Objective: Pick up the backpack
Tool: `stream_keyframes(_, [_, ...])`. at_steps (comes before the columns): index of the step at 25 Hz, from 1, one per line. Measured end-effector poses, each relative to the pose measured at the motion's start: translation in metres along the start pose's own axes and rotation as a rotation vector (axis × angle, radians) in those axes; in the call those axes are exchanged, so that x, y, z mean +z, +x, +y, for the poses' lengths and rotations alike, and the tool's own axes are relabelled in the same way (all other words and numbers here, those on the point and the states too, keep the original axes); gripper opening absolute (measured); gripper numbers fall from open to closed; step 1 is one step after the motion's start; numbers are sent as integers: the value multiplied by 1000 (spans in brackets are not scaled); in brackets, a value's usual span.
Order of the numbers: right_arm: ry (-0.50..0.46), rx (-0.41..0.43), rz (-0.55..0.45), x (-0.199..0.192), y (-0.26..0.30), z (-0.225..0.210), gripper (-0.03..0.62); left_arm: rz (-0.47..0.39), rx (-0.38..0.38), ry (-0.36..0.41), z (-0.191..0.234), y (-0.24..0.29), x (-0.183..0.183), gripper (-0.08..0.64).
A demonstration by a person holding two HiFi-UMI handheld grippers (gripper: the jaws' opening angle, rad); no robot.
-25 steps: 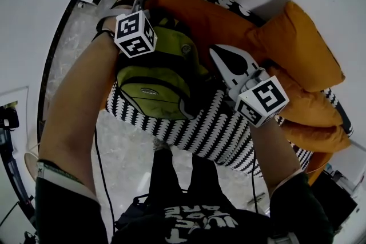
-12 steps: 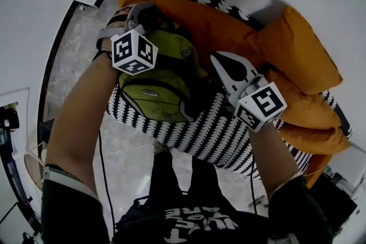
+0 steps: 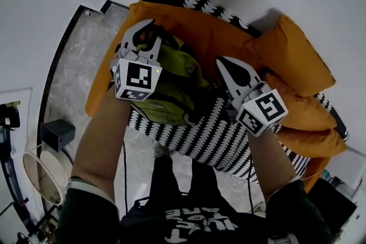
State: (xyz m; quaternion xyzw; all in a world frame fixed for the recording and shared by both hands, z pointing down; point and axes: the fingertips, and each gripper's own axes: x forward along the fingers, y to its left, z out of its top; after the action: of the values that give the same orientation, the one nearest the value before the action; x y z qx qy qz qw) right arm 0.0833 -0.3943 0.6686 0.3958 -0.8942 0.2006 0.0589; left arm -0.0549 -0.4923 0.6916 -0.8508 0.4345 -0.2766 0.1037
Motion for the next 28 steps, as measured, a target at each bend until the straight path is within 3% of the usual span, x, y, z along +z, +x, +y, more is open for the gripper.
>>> stream_keyframes(7, [9,-27,-43,19,-15,12,26,-120,83,-221,15,-60,21,89])
stream_keyframes(9, [11,-31,-52,22,-19,16,26,-145,101,-251,17,-78,26,89])
stream_keyframes(21, [-23,-34,-87,54,-44,45,26,-206,137,-230,14,-158,62,88])
stream_keyframes(28, [-82,-52,-121,100,-61,72,26,-254,152,-187,41,-191,103,87])
